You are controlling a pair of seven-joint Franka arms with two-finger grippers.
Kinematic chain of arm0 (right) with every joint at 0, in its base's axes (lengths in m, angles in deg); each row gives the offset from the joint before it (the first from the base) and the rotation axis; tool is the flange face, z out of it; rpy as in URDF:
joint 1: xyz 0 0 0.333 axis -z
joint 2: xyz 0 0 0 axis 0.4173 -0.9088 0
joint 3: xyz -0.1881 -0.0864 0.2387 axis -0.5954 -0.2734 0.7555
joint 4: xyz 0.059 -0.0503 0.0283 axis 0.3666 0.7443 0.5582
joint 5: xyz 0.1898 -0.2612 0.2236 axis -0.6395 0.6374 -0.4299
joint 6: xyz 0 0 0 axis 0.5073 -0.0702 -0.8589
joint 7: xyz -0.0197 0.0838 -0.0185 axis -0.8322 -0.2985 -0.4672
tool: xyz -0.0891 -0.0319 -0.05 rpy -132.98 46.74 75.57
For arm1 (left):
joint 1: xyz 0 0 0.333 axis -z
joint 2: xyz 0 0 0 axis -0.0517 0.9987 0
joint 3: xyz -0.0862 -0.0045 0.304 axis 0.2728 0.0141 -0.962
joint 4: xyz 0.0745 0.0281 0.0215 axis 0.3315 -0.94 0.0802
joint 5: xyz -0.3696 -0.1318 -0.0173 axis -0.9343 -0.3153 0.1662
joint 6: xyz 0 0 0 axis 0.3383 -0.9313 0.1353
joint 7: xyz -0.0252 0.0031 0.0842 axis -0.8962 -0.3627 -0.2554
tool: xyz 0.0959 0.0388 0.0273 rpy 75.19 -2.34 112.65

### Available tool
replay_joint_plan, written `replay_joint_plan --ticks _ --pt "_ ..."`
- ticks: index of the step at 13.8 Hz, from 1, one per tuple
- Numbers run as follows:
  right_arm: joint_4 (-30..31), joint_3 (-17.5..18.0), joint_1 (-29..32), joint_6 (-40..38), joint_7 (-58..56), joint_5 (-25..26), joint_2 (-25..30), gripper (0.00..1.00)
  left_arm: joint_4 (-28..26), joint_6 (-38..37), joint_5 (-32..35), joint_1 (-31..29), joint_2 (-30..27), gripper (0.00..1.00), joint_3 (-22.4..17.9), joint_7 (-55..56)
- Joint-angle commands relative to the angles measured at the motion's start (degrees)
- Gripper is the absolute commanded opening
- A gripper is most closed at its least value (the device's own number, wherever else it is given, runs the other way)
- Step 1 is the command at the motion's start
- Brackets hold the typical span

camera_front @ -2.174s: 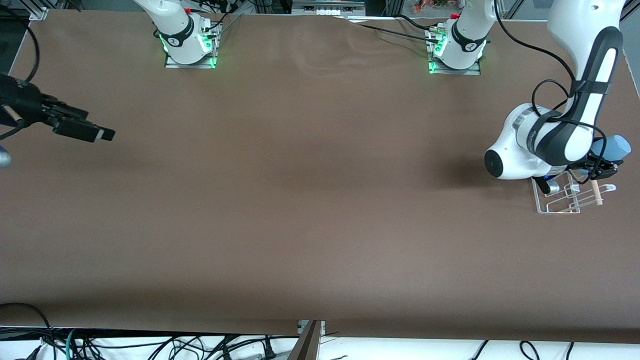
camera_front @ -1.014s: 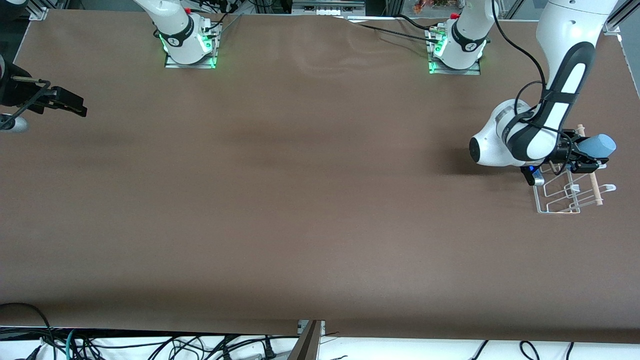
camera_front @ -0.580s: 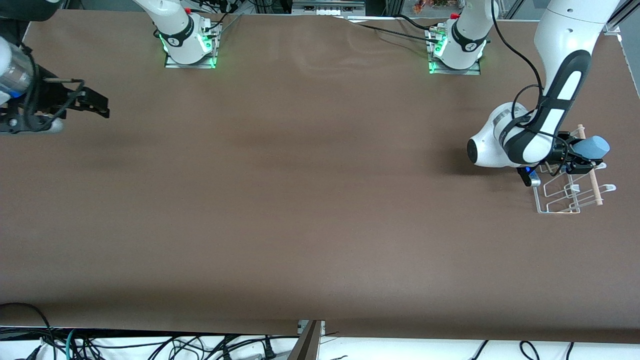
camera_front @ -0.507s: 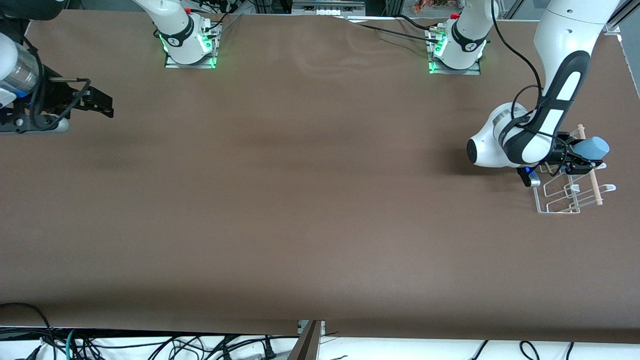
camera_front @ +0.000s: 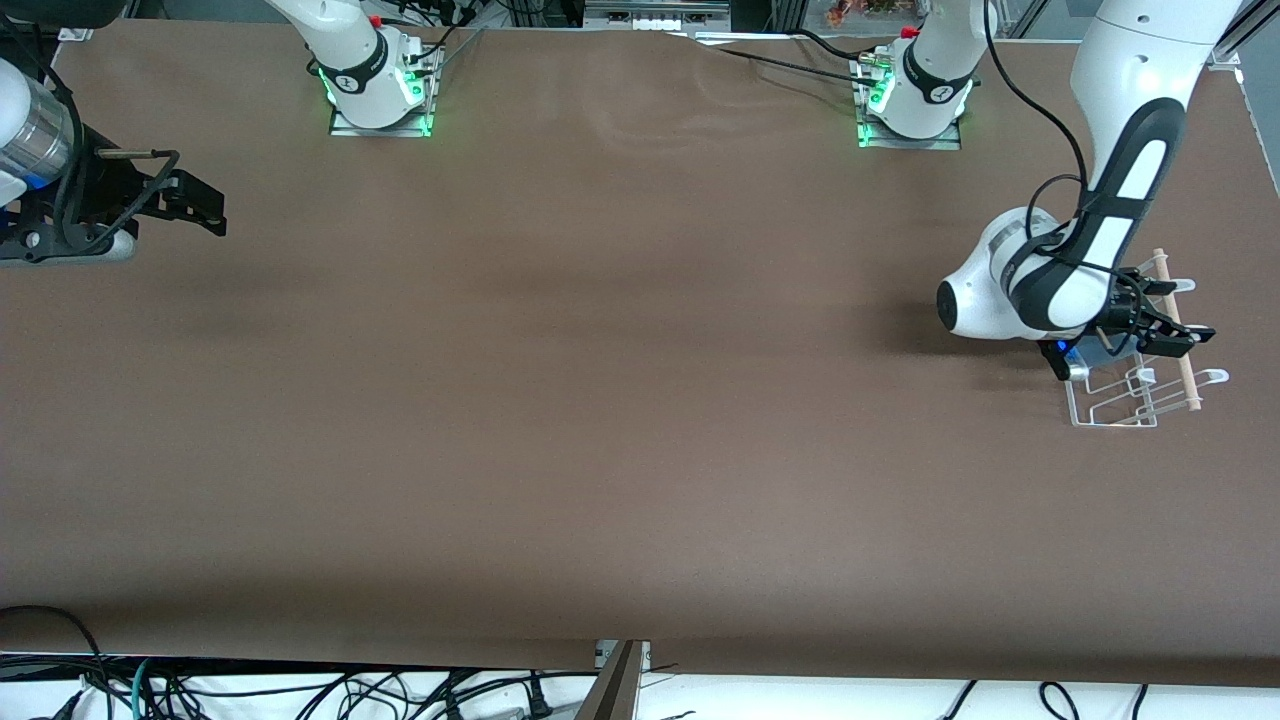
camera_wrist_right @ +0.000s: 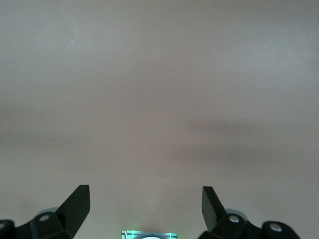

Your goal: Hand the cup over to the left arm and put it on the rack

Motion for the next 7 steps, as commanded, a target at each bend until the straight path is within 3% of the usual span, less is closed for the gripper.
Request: replay_joint_plan --ticks 1,5,7 --pt "-1.3 0.0 -0.3 0.0 0.1 0.1 -0.4 0.99 5.7 0.2 -10.5 -0.4 -3.5 1.0 0.5 -0.9" --pt "-1.8 0.0 -0.3 -0.1 -0.2 0.2 -1.0 0.99 18.1 -0.7 -42.2 -0.7 -5.3 1.0 -0.1 0.0" --pt "-1.8 0.0 -0.2 -0.1 -0.4 0.1 -1.0 0.99 22.0 -1.3 -53.2 -1.2 -6.6 1.0 0.0 3.2"
